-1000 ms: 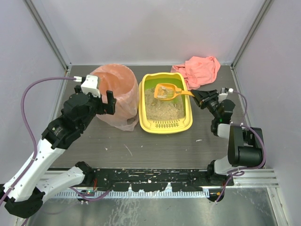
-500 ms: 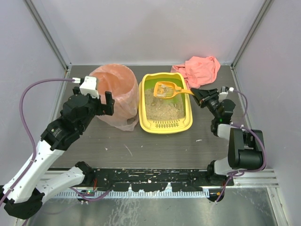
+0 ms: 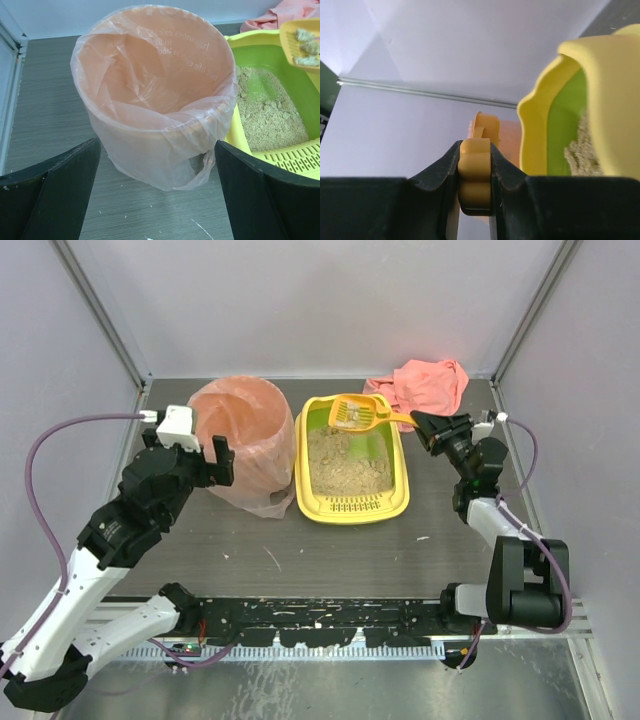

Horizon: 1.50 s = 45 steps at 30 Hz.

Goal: Clean the litter box

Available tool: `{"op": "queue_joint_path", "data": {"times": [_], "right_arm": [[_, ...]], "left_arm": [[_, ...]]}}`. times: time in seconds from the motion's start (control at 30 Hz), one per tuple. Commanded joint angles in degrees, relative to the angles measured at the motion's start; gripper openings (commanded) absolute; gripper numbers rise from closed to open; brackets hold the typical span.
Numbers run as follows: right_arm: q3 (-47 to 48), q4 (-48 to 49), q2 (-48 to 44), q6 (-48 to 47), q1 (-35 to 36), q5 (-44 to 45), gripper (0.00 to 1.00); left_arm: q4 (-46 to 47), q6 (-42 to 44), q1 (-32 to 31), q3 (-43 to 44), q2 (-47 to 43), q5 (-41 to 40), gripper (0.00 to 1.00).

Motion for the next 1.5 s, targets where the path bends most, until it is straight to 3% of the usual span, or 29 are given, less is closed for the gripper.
{"op": "queue_joint_path", "data": {"times": [0.0,0.3,0.47,0.67,0.83,1.13,1.47], "right_arm": [[8.00,-5.57,-5.47,-2.64,3.40,4.08,0.01],[24.25,-14.42,-0.42,-9.26,18.03,12.28,0.01],[34.90,-17.59,6.99,-19.19,25.34,13.77,0.00],[45.29,-18.92,14.89,-36.30,30.94,11.24,0.01],[52.39,-22.46,18.13,-57.69,35.92,8.06,0.00],[59.79,-32.75,18.51,-86.50,42.66,4.81,0.01],[61.11,-36.01,16.95,-95.72,46.12,6.66,0.01]], "left_arm": [[2.41,-0.33,0.30,-0.75,-2.50,-2.91,0.98],[1.25,-0.90,0.37,-2.41,-6.27,-4.84,0.98],[-0.28,-1.24,0.35,-2.85,-8.53,-5.88,0.98],[-1.89,-1.68,0.32,-3.00,-10.66,-6.79,0.98],[-2.46,-1.91,0.30,-2.88,-11.08,-6.76,0.98],[-2.84,-2.12,0.30,-3.03,-11.11,-6.78,0.98],[-2.75,-2.54,0.35,-3.53,-11.62,-6.91,0.98]]}}
